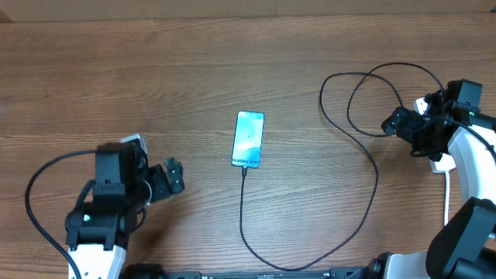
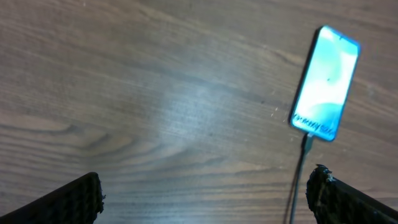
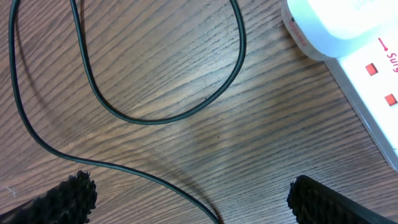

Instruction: Plug charger to phone and switch on socket

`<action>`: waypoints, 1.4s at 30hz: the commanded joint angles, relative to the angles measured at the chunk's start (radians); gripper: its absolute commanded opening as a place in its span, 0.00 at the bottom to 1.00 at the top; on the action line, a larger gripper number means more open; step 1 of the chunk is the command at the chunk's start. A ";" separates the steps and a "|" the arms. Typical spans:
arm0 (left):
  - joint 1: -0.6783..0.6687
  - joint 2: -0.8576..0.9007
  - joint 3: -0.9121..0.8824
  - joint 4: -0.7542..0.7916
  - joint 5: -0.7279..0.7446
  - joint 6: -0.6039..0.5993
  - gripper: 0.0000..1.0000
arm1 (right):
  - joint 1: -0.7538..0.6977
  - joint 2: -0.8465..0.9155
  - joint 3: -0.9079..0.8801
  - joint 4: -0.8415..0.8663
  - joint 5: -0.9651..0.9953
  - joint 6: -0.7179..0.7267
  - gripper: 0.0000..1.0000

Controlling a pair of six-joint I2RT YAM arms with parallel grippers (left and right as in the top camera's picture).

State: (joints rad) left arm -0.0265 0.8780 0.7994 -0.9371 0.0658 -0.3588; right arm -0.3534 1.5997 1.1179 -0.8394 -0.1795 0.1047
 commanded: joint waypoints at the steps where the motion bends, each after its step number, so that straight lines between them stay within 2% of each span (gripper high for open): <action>1: -0.008 -0.036 -0.084 0.005 -0.018 0.019 1.00 | 0.001 0.000 -0.006 0.003 -0.005 0.002 1.00; 4: -0.008 -0.052 -0.140 0.040 -0.048 0.019 1.00 | 0.001 0.000 -0.006 0.003 -0.005 0.002 1.00; 6: -0.008 -0.065 -0.177 0.121 -0.047 0.023 1.00 | 0.001 0.000 -0.006 0.003 -0.005 0.002 1.00; 12: -0.008 -0.126 -0.296 0.460 -0.009 0.032 1.00 | 0.001 0.000 -0.006 0.003 -0.005 0.002 1.00; 16: -0.008 -0.182 -0.389 0.733 0.079 0.123 1.00 | 0.001 0.000 -0.006 0.003 -0.005 0.002 1.00; 19: -0.008 -0.232 -0.467 0.919 0.130 0.143 1.00 | 0.001 0.000 -0.006 0.003 -0.005 0.002 1.00; 23: -0.008 -0.293 -0.557 1.096 0.169 0.142 1.00 | 0.001 0.000 -0.006 0.002 -0.005 0.002 1.00; 34: -0.008 -0.486 -0.793 1.317 0.197 0.100 1.00 | 0.001 0.000 -0.006 0.003 -0.005 0.002 1.00; 42: -0.007 -0.572 -0.794 1.223 0.194 0.093 1.00 | 0.001 0.000 -0.006 0.003 -0.005 0.002 1.00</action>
State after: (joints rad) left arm -0.0269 0.3363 0.0090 0.3023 0.2512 -0.2565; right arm -0.3538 1.5997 1.1179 -0.8387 -0.1791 0.1047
